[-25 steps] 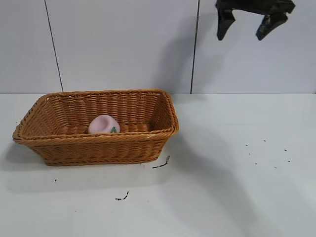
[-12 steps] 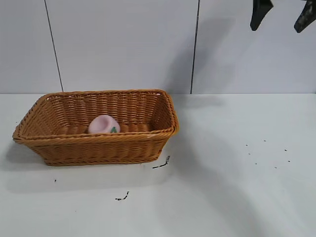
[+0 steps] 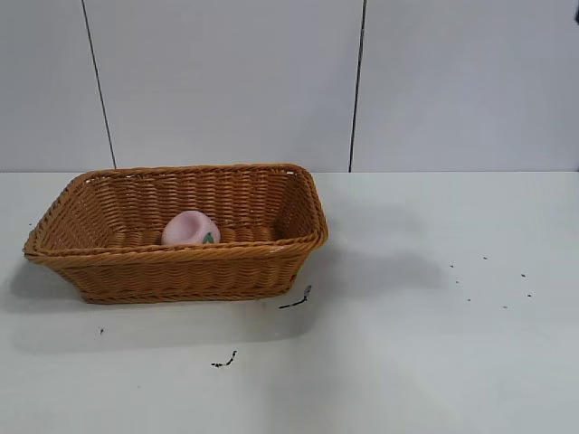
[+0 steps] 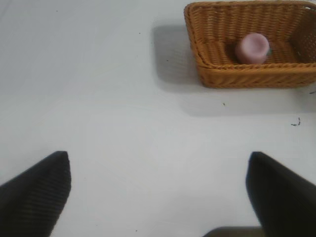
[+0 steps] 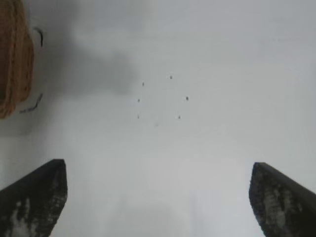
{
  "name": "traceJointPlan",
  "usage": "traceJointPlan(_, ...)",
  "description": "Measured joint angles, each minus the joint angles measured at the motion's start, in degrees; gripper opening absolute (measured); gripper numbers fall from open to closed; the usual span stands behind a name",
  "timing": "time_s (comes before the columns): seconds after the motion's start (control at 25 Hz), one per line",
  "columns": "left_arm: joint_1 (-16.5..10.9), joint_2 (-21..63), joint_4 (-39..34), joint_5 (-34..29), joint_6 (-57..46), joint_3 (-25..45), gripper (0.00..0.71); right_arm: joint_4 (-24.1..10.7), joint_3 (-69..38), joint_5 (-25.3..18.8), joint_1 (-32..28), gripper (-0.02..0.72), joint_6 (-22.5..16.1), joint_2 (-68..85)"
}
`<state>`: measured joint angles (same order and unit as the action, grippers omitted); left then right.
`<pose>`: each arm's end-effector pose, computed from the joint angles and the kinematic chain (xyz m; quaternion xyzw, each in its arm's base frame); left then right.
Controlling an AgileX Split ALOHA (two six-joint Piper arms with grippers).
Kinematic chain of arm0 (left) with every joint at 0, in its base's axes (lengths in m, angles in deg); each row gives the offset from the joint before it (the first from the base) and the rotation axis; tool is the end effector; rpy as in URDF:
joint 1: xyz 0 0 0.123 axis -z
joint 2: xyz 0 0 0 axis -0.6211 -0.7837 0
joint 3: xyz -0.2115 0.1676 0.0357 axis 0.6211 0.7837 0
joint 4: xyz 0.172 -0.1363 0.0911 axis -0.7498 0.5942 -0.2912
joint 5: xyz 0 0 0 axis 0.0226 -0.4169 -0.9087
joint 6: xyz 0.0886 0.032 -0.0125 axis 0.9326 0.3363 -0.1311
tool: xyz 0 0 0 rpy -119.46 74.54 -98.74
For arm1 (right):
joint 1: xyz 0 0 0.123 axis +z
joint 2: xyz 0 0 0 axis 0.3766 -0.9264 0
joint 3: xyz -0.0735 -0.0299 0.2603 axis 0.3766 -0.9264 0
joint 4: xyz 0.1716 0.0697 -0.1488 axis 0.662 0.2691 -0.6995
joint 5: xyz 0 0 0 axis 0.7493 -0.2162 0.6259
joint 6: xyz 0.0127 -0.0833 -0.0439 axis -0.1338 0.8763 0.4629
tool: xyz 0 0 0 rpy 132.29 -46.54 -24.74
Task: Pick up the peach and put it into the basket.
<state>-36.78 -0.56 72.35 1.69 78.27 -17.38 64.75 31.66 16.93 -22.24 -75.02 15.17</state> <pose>-0.0012 -0.0008 0.2687 -0.0004 0.8531 -0.0201 0.5214 0.1373 0.0049 0.3042 -0.0339 0.9659 0.0193 0.2559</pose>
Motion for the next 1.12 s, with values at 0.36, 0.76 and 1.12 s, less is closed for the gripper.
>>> traceJointPlan(0.36,0.0,0.0,0.0,0.0,0.0,0.0,0.693,-0.22,-18.32,3.78,0.0,0.696,-0.13,30.05)
traceJointPlan(0.76,0.0,0.0,0.0,0.0,0.0,0.0,0.693,-0.9,-18.7,3.98,0.0,0.696,-1.53,49.84)
traceJointPlan(1.12,0.0,0.0,0.0,0.0,0.0,0.0,0.693,-1.72,-18.7,3.98,0.0,0.696,-3.0,49.99)
